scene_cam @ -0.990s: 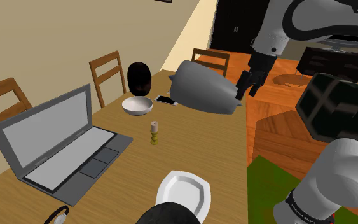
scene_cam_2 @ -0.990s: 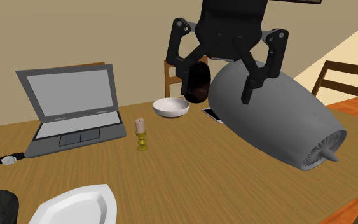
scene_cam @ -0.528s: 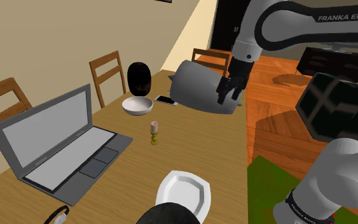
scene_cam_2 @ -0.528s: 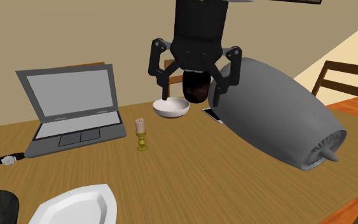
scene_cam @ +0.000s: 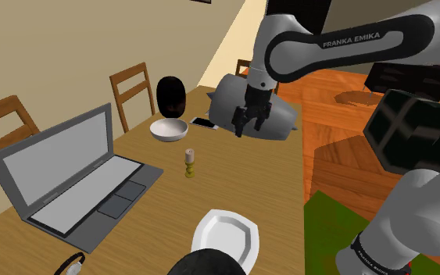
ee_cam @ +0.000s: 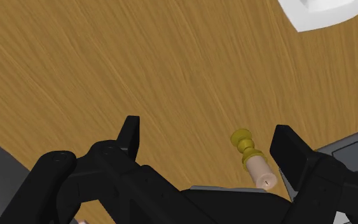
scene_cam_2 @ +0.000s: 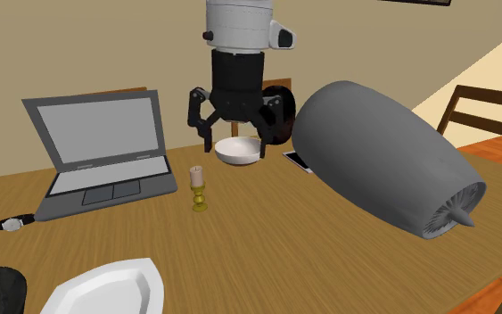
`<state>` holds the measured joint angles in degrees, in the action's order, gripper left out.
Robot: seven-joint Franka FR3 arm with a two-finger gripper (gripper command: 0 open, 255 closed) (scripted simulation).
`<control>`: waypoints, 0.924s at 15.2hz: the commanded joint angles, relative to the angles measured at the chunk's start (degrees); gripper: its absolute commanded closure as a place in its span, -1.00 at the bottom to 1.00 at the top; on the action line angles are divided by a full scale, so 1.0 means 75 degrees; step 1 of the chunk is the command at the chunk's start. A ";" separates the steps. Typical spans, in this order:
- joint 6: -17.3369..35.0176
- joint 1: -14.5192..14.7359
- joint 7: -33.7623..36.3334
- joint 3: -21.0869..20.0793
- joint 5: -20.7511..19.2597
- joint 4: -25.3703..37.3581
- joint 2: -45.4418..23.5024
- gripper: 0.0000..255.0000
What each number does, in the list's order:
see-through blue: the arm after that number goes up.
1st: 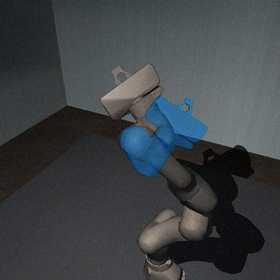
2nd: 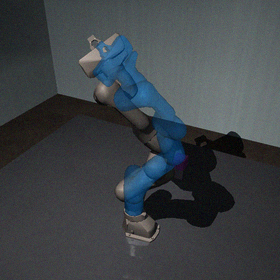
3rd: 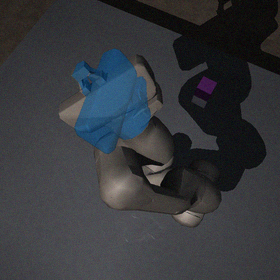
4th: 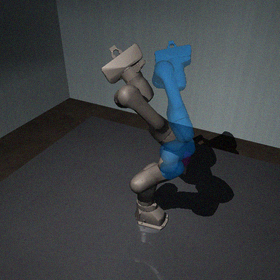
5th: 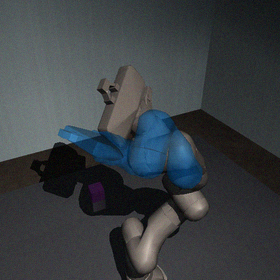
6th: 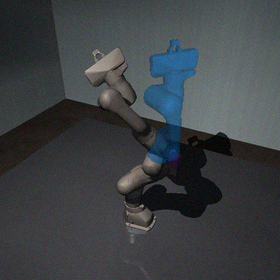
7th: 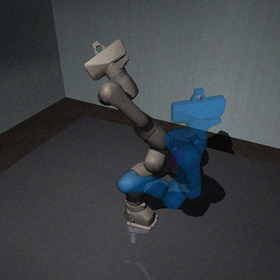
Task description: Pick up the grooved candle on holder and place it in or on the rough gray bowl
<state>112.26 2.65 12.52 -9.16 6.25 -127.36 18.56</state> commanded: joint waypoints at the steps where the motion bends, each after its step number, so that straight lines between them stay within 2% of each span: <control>1: 0.0189 0.0048 0.0242 -0.0189 -0.0085 0.0356 -0.0555 -1.00; 8: 0.0700 0.0239 0.1021 -0.0623 -0.0673 0.1789 -0.2625 -1.00; 14: 0.0741 0.0594 0.1662 -0.0756 -0.1340 0.3439 -0.4487 -1.00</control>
<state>117.67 6.69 24.34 -14.79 -2.99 -103.42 -12.88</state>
